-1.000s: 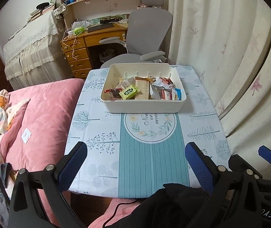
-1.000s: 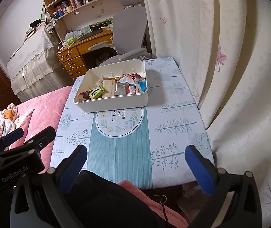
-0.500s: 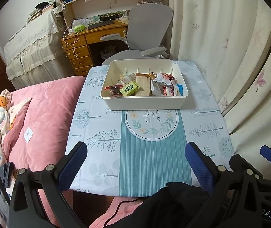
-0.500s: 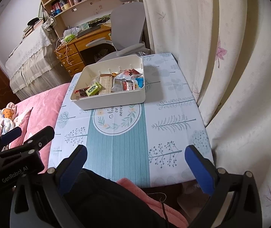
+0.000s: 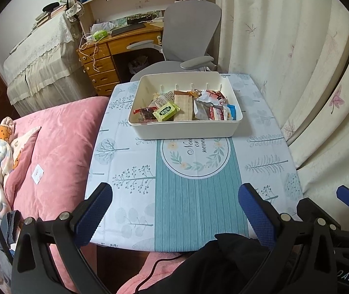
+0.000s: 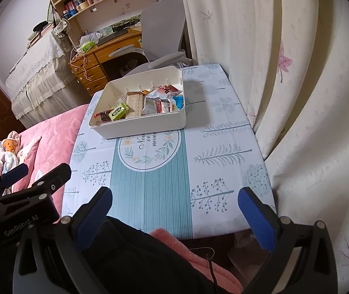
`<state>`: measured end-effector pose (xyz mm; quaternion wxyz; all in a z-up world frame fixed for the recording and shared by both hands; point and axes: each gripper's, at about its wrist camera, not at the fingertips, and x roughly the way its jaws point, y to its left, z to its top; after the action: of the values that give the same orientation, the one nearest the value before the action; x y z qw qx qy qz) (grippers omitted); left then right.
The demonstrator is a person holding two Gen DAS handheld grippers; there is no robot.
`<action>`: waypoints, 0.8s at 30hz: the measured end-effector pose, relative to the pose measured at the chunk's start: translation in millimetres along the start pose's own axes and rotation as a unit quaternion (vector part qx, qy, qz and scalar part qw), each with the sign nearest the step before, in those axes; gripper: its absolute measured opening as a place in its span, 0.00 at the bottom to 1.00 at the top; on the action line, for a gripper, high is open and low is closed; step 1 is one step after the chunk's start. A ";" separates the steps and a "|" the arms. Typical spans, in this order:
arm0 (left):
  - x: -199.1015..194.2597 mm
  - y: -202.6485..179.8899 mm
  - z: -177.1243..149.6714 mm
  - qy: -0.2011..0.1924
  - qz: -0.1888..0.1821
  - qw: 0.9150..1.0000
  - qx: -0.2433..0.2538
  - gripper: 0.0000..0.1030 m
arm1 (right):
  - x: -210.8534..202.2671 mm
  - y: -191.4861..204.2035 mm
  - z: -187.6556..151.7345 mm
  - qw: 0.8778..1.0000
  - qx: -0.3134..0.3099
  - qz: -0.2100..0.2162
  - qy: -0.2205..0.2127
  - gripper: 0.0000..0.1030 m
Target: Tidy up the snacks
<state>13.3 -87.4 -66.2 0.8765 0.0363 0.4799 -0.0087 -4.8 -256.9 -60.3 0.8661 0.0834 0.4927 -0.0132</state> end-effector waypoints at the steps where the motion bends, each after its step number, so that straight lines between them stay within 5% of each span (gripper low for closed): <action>1: 0.0 0.2 0.2 0.001 0.000 1.000 0.001 0.99 | 0.0 0.1 0.2 1.000 0.000 0.000 0.000 1.00; 24: 7.8 3.8 -0.8 0.024 0.010 0.999 0.021 0.99 | 5.3 1.9 0.2 1.000 0.008 0.007 0.013 1.00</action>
<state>17.0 -83.5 -73.0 0.8641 0.0596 0.4998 -0.0087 -1.8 -254.8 -64.5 0.8591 0.0936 0.5031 -0.0100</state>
